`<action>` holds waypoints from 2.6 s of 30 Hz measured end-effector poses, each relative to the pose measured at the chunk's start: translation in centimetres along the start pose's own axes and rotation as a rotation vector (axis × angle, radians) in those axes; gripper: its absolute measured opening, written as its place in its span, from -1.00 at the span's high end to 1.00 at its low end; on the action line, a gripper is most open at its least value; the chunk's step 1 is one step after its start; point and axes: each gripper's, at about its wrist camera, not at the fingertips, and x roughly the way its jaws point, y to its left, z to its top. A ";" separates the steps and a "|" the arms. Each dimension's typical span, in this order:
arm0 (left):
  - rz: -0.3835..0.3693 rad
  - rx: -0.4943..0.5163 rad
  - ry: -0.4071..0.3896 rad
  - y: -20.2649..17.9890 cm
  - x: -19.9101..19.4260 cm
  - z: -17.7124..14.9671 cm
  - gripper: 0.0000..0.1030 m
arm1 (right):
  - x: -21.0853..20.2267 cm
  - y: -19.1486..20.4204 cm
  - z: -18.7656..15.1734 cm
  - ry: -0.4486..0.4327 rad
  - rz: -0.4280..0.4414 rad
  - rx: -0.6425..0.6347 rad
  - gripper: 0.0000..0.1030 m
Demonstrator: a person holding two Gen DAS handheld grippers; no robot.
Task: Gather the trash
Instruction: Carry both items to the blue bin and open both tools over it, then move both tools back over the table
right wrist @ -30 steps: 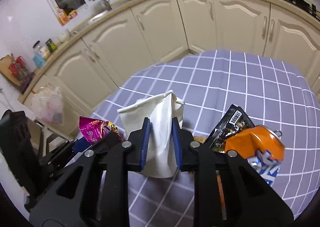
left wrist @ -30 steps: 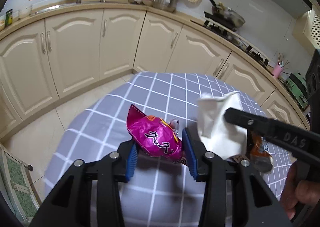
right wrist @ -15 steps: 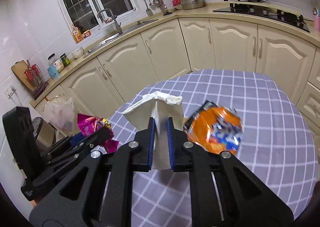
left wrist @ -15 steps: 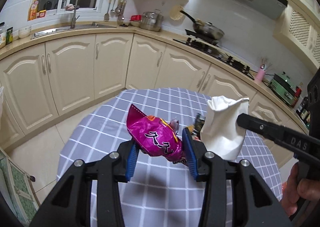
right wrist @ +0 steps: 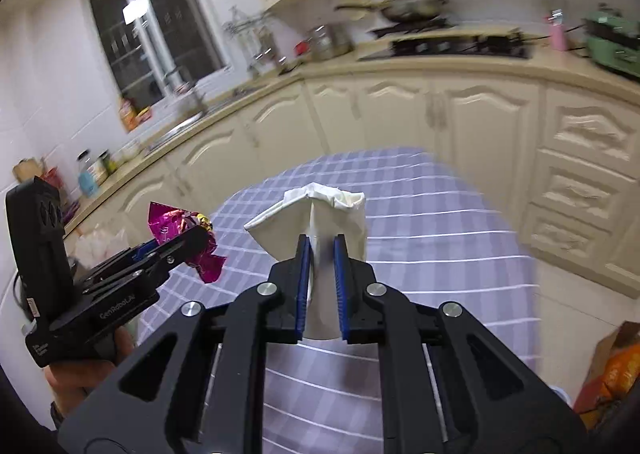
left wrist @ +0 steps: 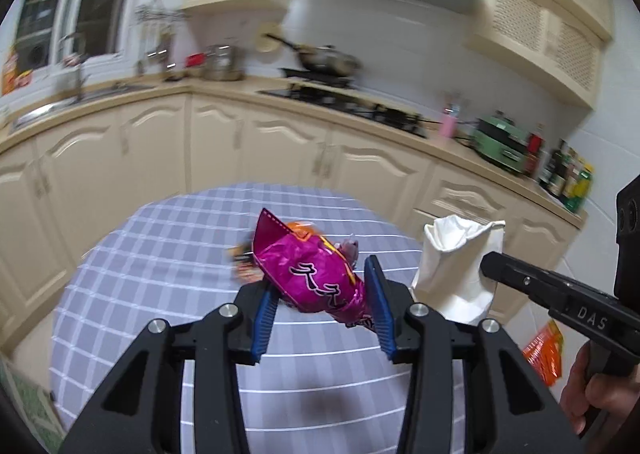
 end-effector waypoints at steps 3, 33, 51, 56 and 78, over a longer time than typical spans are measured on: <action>-0.066 0.054 0.004 -4.6 0.5 -0.1 0.21 | -3.6 -3.2 -0.1 -0.047 -0.055 0.033 0.76; -0.521 0.489 0.607 -37.3 18.8 -24.1 0.19 | -12.8 -34.7 -20.7 0.161 -0.480 0.600 0.75; -0.473 0.479 0.542 -35.4 18.0 -22.1 -0.78 | -12.1 -37.8 -24.5 0.176 -0.546 0.785 -0.88; -0.475 0.468 0.474 -35.0 16.0 -19.7 -0.79 | -12.1 -36.8 -23.1 0.163 -0.546 0.755 -0.88; -0.442 0.389 0.221 -29.6 8.2 -10.4 -0.80 | -11.5 -28.2 -13.0 0.054 -0.470 0.544 -0.88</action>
